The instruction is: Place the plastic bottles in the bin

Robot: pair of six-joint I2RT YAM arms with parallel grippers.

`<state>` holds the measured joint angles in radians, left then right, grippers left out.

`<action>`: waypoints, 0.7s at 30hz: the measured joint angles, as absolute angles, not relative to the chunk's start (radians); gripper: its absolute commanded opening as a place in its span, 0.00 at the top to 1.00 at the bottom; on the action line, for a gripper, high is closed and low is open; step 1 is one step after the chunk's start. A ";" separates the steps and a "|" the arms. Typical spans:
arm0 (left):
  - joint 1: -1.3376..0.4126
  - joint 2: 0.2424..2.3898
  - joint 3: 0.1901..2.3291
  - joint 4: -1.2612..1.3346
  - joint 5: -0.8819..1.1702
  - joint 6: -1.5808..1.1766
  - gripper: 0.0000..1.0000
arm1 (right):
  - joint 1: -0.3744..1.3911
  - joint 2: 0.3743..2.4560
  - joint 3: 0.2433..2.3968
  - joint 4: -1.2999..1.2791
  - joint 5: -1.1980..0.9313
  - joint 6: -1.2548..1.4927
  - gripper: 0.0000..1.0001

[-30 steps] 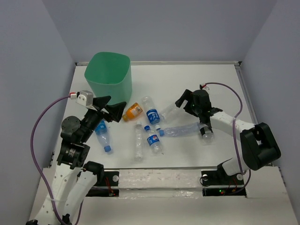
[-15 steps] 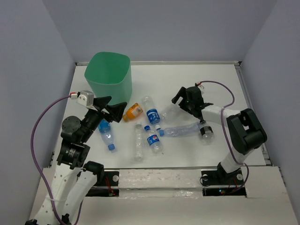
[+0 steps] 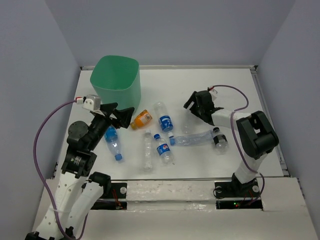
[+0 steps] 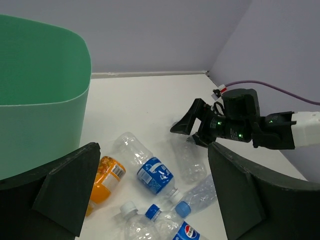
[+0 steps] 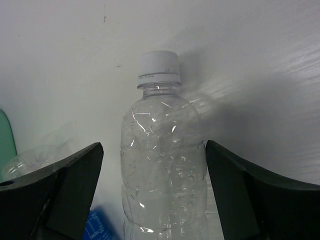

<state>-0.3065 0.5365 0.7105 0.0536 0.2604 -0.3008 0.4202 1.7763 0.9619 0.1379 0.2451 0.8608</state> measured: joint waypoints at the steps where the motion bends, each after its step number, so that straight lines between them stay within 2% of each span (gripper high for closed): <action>1: -0.307 0.544 0.716 0.041 0.246 -0.302 0.01 | 0.420 1.779 0.970 0.138 0.248 0.861 0.23; 5: -0.307 0.579 0.733 -0.005 0.159 -0.326 0.01 | 0.420 1.785 0.985 0.139 0.255 0.857 0.46; 10: -0.307 0.608 0.736 -0.141 0.021 -0.366 0.01 | 0.420 1.777 0.986 0.137 0.283 0.834 0.59; 13: -0.307 0.607 0.731 -0.211 -0.046 -0.400 0.01 | 0.420 1.746 0.990 0.123 0.318 0.788 0.60; 17: -0.307 0.607 0.724 -0.290 -0.136 -0.451 0.02 | 0.420 1.657 1.001 0.125 0.348 0.717 0.67; 21: -0.307 0.629 0.726 -0.357 -0.234 -0.508 0.02 | 0.420 1.536 1.001 0.179 0.313 0.636 0.67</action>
